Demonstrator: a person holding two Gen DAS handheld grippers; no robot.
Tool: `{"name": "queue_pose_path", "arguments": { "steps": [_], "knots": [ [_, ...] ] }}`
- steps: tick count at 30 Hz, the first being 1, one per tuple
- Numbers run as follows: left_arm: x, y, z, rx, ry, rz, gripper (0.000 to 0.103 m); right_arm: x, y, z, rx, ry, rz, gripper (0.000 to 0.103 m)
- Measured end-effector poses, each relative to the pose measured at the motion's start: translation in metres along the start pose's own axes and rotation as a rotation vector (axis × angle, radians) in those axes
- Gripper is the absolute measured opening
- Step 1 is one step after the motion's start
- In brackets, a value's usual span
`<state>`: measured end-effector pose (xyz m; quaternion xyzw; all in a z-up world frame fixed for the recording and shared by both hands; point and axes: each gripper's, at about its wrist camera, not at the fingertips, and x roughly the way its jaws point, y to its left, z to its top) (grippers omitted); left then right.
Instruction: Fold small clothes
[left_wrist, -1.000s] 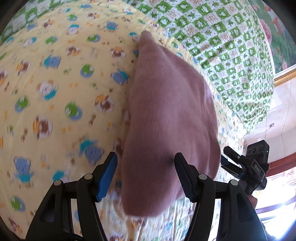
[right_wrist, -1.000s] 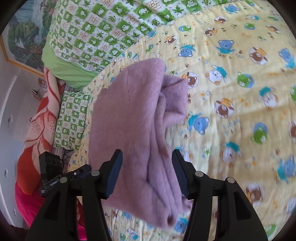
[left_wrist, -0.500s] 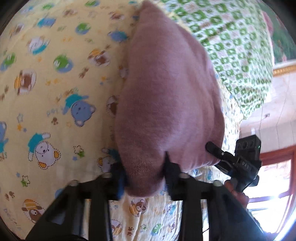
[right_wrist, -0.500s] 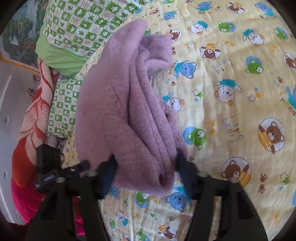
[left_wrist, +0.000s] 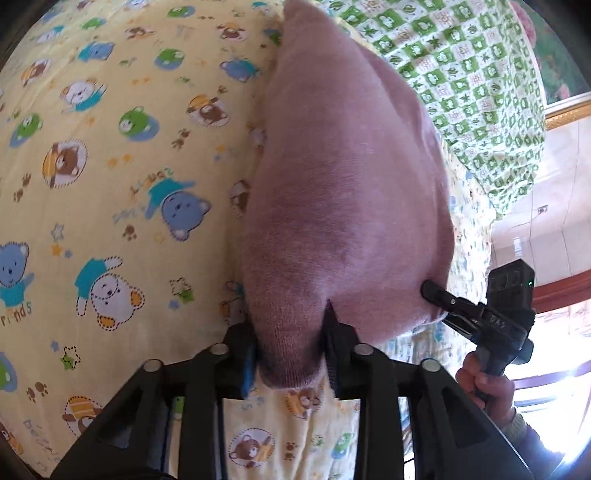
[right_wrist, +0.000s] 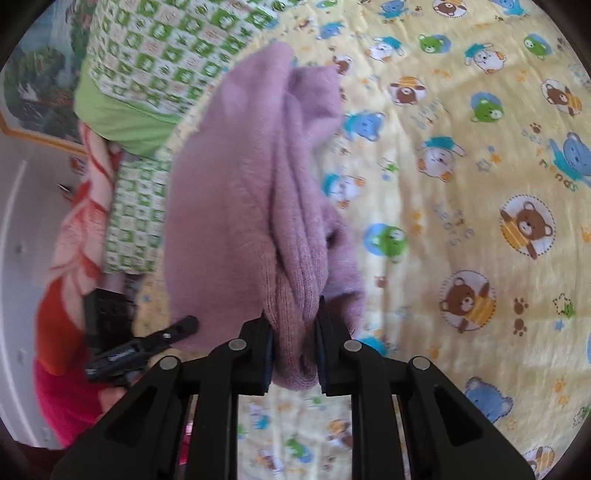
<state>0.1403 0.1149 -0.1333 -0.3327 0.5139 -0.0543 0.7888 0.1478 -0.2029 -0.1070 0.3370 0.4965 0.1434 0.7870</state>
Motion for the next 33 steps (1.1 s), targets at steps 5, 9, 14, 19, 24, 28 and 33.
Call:
{"name": "queue_pose_path", "arguments": {
  "steps": [5,9,14,19,24,28,33],
  "knots": [
    [-0.006,0.002,-0.006,0.001,-0.008,0.021,0.048,0.004,-0.002,-0.007,-0.051,-0.035,-0.115,0.039],
    [-0.021,0.001,-0.013,0.033,-0.034,0.08,0.051,-0.004,0.003,-0.009,-0.082,-0.056,-0.185,0.048],
    [-0.035,-0.014,-0.024,0.085,-0.082,0.166,0.057,-0.018,0.017,-0.016,-0.14,-0.095,-0.256,0.05],
    [-0.042,-0.031,-0.038,0.147,-0.115,0.231,0.062,-0.032,0.024,-0.023,-0.16,-0.126,-0.291,0.05],
    [-0.05,-0.039,-0.051,0.179,-0.144,0.257,0.066,-0.038,0.035,-0.037,-0.167,-0.143,-0.299,0.05],
    [-0.052,-0.037,-0.06,0.189,-0.146,0.272,0.067,-0.037,0.038,-0.051,-0.167,-0.142,-0.302,0.054],
    [-0.057,-0.035,-0.073,0.217,-0.162,0.301,0.069,-0.036,0.038,-0.07,-0.161,-0.131,-0.303,0.055]
  ]
}}
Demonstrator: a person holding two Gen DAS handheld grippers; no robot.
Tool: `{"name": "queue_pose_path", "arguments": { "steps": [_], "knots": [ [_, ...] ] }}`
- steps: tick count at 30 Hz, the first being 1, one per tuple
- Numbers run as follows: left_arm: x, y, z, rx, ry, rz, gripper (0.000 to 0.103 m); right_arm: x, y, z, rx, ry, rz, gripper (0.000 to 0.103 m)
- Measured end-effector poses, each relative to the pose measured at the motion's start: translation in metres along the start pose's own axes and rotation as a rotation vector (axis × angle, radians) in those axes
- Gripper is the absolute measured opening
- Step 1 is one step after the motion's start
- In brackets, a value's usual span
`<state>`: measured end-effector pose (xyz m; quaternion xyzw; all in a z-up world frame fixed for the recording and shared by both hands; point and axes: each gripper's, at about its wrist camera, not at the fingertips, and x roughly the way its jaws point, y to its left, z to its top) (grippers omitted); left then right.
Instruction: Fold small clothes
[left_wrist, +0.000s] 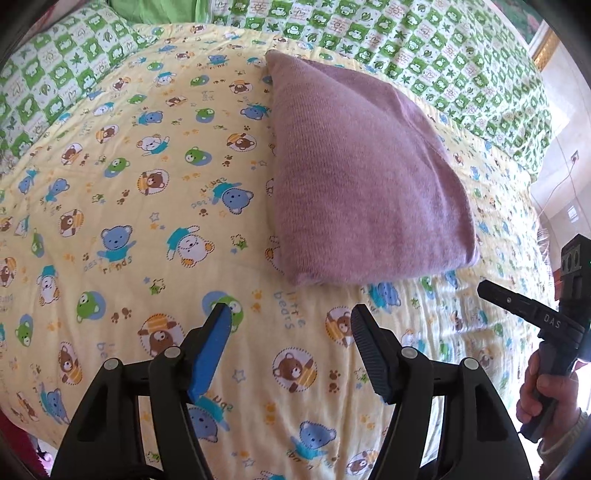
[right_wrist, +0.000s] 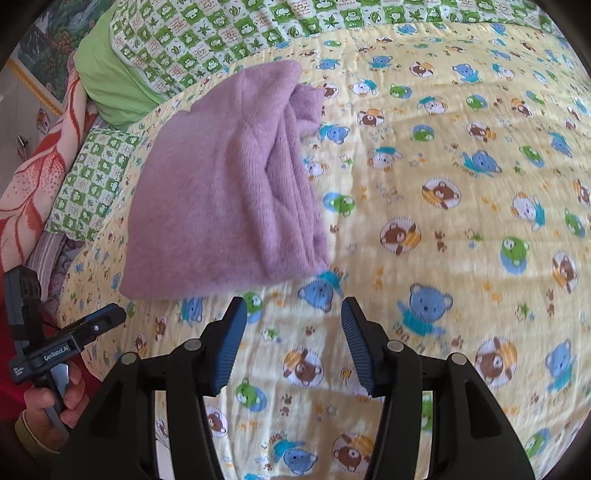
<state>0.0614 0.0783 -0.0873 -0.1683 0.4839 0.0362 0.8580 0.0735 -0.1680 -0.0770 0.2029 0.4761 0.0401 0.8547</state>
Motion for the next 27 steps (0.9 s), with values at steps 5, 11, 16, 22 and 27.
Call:
{"name": "queue_pose_path", "arguments": {
  "steps": [5,11,16,22,27],
  "knots": [
    [-0.002,-0.002,0.002,0.016,-0.01,-0.013,0.069,-0.002,0.006,-0.012,-0.015,0.0,0.004,0.055],
    [-0.007,-0.013,0.027,0.051,-0.061,-0.014,0.069,-0.01,0.027,0.007,-0.083,-0.084,0.015,0.055],
    [-0.01,-0.02,0.052,0.042,-0.108,0.02,0.069,-0.001,0.044,0.042,-0.127,-0.145,0.002,0.055],
    [0.0,-0.03,0.082,0.055,-0.142,-0.088,0.069,0.021,0.058,0.073,-0.151,-0.127,0.079,0.04],
    [0.05,-0.037,0.092,0.064,0.013,-0.107,0.068,0.06,0.031,0.092,-0.075,-0.026,0.017,0.016]
  ]
}}
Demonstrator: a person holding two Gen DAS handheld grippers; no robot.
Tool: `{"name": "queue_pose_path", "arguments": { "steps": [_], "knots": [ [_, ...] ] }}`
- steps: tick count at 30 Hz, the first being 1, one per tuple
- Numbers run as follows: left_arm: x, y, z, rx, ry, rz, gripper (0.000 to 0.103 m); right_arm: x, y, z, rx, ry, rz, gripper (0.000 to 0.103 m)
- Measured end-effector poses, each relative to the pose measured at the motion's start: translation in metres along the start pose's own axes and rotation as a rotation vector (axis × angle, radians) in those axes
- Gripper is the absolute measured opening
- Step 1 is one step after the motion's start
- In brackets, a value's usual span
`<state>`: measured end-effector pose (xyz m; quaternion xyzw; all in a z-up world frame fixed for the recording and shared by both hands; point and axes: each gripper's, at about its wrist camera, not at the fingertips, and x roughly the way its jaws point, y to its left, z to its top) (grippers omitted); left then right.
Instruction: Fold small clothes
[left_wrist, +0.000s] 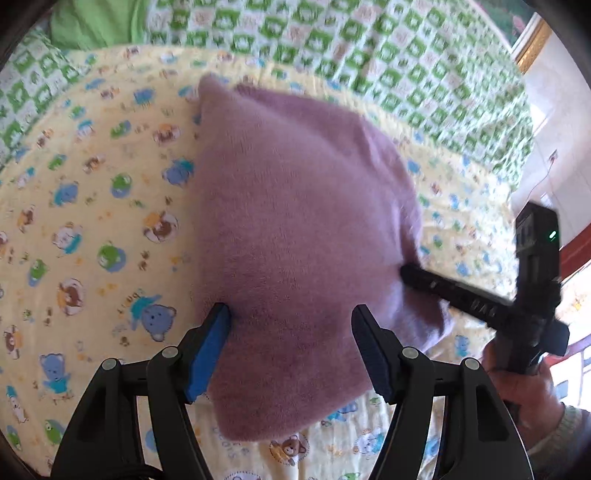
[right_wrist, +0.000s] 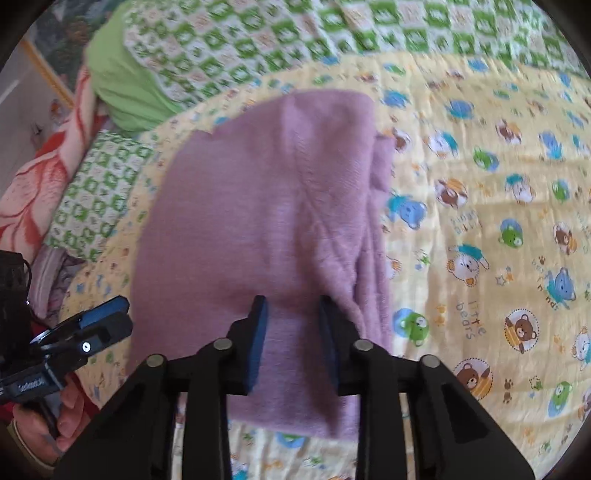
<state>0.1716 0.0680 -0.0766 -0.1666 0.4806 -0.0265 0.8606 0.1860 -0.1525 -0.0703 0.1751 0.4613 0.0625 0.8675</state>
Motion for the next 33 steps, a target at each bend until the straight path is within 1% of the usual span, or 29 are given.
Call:
{"name": "queue_pose_path", "arguments": {
  "steps": [1,2,4,7,9,11,14,15,16,17,18,19,21,23,27,31,33],
  "knots": [
    [0.005,-0.002,-0.001,0.012,0.012,0.021,0.068,0.003,-0.004,0.002,0.005,0.008,-0.015,0.007],
    [0.01,-0.004,-0.002,0.03,0.019,0.051,0.068,0.006,-0.01,0.003,0.02,0.013,-0.011,0.006],
    [0.01,-0.006,-0.004,0.04,0.011,0.061,0.07,0.008,-0.015,0.005,0.037,0.022,0.007,0.005],
    [-0.001,-0.007,-0.007,0.036,-0.018,0.067,0.07,0.005,-0.01,0.006,0.008,0.023,0.003,0.006],
    [-0.011,-0.003,-0.013,0.015,-0.042,0.07,0.07,-0.002,-0.009,0.004,0.012,0.013,0.027,0.008],
    [-0.018,0.001,-0.019,-0.004,-0.054,0.07,0.07,-0.014,-0.006,0.0,0.013,-0.01,0.042,0.01],
    [-0.029,0.003,-0.033,-0.023,-0.075,0.091,0.07,-0.031,-0.002,-0.01,0.004,-0.041,0.044,0.011],
    [-0.033,0.003,-0.04,-0.023,-0.085,0.101,0.07,-0.034,-0.002,-0.012,0.006,-0.044,0.047,0.013],
    [-0.037,0.004,-0.046,-0.02,-0.095,0.109,0.07,-0.039,-0.001,-0.016,0.009,-0.048,0.05,0.021],
    [-0.042,0.003,-0.054,-0.016,-0.11,0.125,0.07,-0.042,0.001,-0.02,0.009,-0.052,0.049,0.04],
    [-0.046,0.003,-0.061,-0.012,-0.12,0.14,0.071,-0.045,0.001,-0.024,0.01,-0.059,0.045,0.049],
    [-0.048,0.002,-0.066,-0.006,-0.128,0.149,0.071,-0.05,0.003,-0.03,0.009,-0.076,0.042,0.061],
    [-0.055,0.001,-0.076,0.004,-0.151,0.174,0.072,-0.057,0.007,-0.038,-0.005,-0.105,0.034,0.063],
    [-0.059,0.0,-0.086,0.011,-0.177,0.193,0.073,-0.061,0.011,-0.049,-0.024,-0.113,0.021,0.063],
    [-0.062,0.0,-0.098,0.027,-0.194,0.22,0.081,-0.066,0.018,-0.069,-0.062,-0.133,0.001,0.063],
    [-0.064,-0.002,-0.113,0.032,-0.194,0.215,0.083,-0.068,0.029,-0.095,-0.123,-0.151,-0.039,0.068],
    [-0.066,-0.005,-0.118,0.05,-0.199,0.206,0.083,-0.067,0.035,-0.107,-0.156,-0.15,-0.056,0.07]
  ]
}}
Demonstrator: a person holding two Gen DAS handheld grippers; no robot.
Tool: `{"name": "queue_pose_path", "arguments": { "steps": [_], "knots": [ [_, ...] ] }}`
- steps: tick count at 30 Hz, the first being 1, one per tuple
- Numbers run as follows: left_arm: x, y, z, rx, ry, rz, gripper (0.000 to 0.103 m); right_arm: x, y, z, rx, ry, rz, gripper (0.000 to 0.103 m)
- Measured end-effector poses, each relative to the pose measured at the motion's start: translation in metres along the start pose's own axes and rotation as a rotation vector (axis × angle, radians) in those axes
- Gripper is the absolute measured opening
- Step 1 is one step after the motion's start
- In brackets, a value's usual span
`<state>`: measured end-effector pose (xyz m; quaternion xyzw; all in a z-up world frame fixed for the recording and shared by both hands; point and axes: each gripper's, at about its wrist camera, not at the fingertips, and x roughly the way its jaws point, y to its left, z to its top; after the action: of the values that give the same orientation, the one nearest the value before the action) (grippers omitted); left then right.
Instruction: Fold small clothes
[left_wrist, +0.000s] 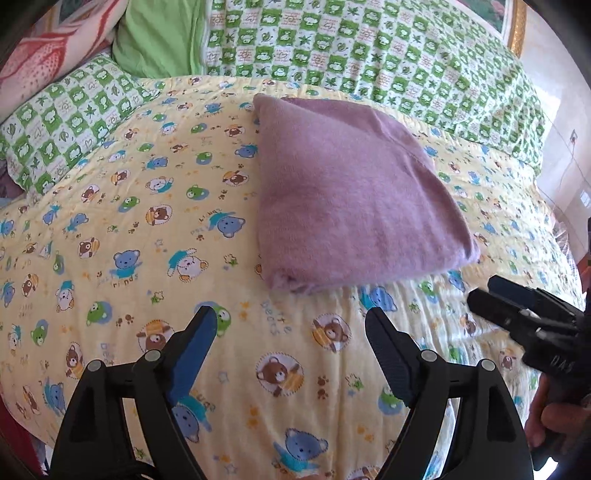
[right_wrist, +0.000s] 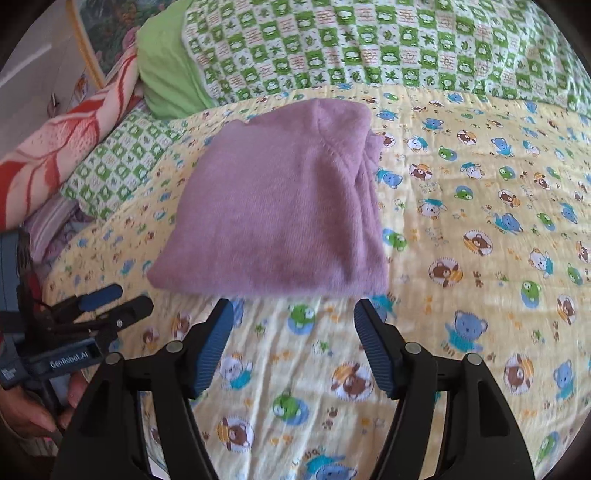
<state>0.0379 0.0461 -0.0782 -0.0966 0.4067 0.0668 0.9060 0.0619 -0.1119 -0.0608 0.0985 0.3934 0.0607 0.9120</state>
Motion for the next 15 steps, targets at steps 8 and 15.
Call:
{"name": "queue_pose_path", "arguments": {
  "steps": [8,15],
  "knots": [
    [-0.017,-0.009,-0.005,0.093,-0.063,0.044,0.091,-0.001,0.014,-0.025,-0.059,0.006,-0.033,0.079],
    [-0.017,-0.006,-0.002,0.096,-0.052,0.074,0.096,-0.002,0.012,-0.029,-0.046,0.006,-0.048,0.085]
  ]
}}
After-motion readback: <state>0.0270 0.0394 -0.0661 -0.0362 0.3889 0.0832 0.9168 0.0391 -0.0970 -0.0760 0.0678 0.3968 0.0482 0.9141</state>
